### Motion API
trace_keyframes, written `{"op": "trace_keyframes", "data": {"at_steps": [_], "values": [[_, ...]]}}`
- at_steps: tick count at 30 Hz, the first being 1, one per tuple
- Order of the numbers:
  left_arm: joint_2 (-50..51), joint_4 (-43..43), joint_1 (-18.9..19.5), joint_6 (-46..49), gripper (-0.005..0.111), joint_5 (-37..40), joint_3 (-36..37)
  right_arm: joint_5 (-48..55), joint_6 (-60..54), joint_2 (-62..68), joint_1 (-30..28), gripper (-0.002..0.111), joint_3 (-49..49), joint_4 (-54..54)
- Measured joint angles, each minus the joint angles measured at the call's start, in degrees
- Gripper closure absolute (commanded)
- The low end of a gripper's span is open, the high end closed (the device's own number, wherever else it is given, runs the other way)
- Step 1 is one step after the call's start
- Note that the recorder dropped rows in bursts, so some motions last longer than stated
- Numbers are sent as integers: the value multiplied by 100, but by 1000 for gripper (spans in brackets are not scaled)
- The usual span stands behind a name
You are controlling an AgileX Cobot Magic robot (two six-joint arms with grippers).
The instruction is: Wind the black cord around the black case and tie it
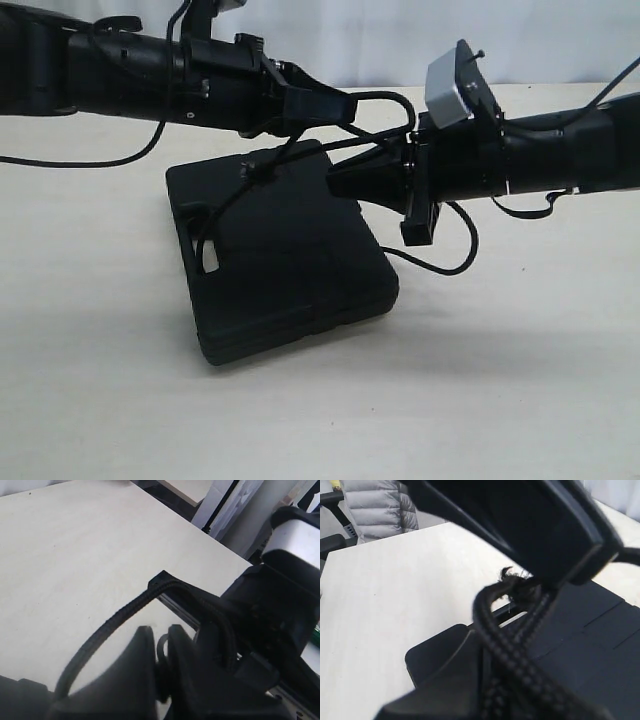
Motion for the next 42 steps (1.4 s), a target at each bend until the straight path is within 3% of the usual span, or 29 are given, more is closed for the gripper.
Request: {"op": "trace_keyframes", "data": {"at_steps": [5, 9, 16, 22, 27, 34, 37, 42], "values": [[0, -11, 0, 0, 107, 104, 0, 0, 165, 0, 0, 55, 0, 0], [-39, -11, 0, 0, 107, 133, 0, -355, 972, -124, -115, 37, 0, -98], [-525, -301, 0, -5, 107, -54, 0, -1106, 2394, -852, -1069, 38, 0, -1273], [-710, -401, 0, 70, 107, -107, -213, -834, 2530, -1575, -1550, 38, 0, -803], [-720, -437, 0, 80, 107, 16, -532, -775, 2105, -1748, -1084, 38, -11, -1104], [-721, -442, 0, 80, 107, 167, -603, -2250, 1253, -1357, 83, 40, -11, -965], [-721, -442, 0, 80, 107, 167, -603, -2696, 875, -1262, 390, 50, -11, -850], [-721, -442, 0, 80, 107, 167, -603, -3124, 444, -1248, 698, 79, -11, -453]]}}
